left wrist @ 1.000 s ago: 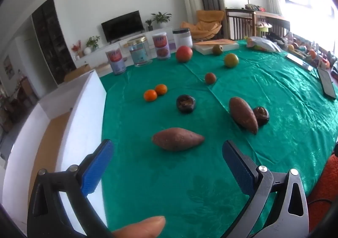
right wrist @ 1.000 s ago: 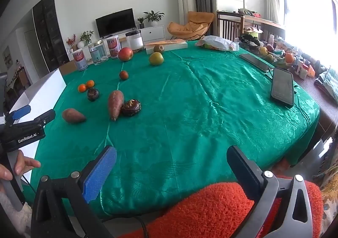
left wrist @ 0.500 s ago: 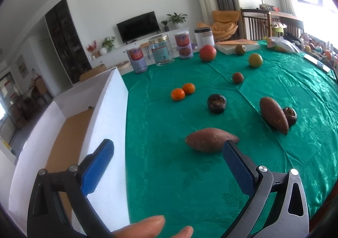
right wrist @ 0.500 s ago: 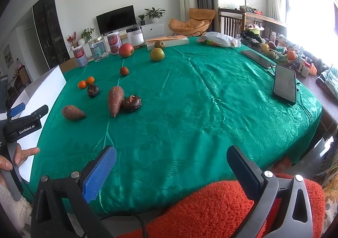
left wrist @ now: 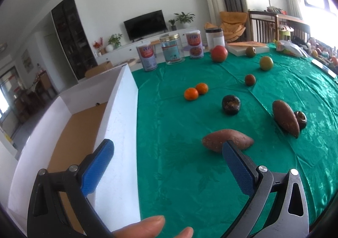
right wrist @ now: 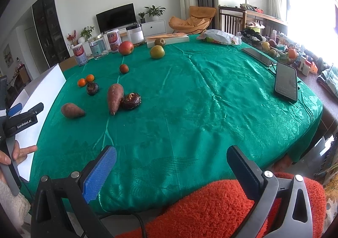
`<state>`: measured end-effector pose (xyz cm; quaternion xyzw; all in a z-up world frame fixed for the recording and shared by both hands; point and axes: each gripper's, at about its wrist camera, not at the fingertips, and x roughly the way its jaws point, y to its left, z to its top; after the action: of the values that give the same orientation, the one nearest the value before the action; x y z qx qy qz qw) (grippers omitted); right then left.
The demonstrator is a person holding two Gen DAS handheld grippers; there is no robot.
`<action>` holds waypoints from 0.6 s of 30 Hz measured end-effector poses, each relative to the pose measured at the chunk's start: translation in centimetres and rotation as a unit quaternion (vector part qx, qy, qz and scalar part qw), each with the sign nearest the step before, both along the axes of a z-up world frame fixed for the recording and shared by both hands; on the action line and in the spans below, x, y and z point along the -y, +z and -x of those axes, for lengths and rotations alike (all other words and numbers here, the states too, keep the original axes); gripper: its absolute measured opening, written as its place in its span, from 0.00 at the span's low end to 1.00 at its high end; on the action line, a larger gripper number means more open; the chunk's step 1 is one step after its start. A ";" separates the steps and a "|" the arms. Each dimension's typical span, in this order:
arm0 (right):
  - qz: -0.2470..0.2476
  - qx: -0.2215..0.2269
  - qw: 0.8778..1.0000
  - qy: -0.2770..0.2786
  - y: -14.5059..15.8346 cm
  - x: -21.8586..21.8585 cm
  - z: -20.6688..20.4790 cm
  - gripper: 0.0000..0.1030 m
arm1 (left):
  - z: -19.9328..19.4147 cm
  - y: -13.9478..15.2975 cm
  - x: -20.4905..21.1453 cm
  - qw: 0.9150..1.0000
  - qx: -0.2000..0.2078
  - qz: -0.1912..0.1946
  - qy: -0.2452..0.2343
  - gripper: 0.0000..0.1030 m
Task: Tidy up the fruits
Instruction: 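Move the left gripper over the large sweet potato on the cloth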
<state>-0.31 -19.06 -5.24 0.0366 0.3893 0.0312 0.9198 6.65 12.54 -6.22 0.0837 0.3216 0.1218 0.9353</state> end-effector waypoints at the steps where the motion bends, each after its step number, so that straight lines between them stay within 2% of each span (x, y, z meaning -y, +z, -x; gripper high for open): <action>1: 0.000 0.000 1.000 0.000 0.0 0.0 0.0 1.00 | 0.1 0.0 0.0 1.000 0.000 -0.002 -0.001 0.99; 10: -0.003 -0.003 1.000 0.005 -0.1 0.0 -0.2 1.00 | 0.9 0.0 -1.5 1.000 -0.015 0.006 0.008 0.99; 13: 0.002 0.007 1.000 0.013 1.4 0.8 -0.7 1.00 | 1.5 1.3 -0.6 1.000 -0.003 0.018 -0.002 0.99; 15: 0.057 0.041 0.997 -0.010 4.6 2.0 -0.9 1.00 | 1.9 2.9 0.4 0.999 0.010 0.038 -0.017 0.99; 16: 0.113 0.062 0.991 -0.029 6.7 2.5 -0.9 1.00 | 2.1 3.7 0.9 0.998 0.016 0.051 -0.027 0.99; 17: 0.185 0.078 0.979 -0.046 8.8 2.7 -1.1 1.00 | 2.2 4.5 1.6 0.997 0.021 0.063 -0.037 0.99; 18: 0.263 0.083 0.960 -0.055 10.7 2.7 -1.4 1.00 | 2.3 5.4 2.3 0.996 0.025 0.071 -0.045 0.99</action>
<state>1.12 -21.76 5.50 -0.1881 0.3032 -0.1198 0.9265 4.35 10.25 -0.86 0.0284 0.3022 0.0584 0.9510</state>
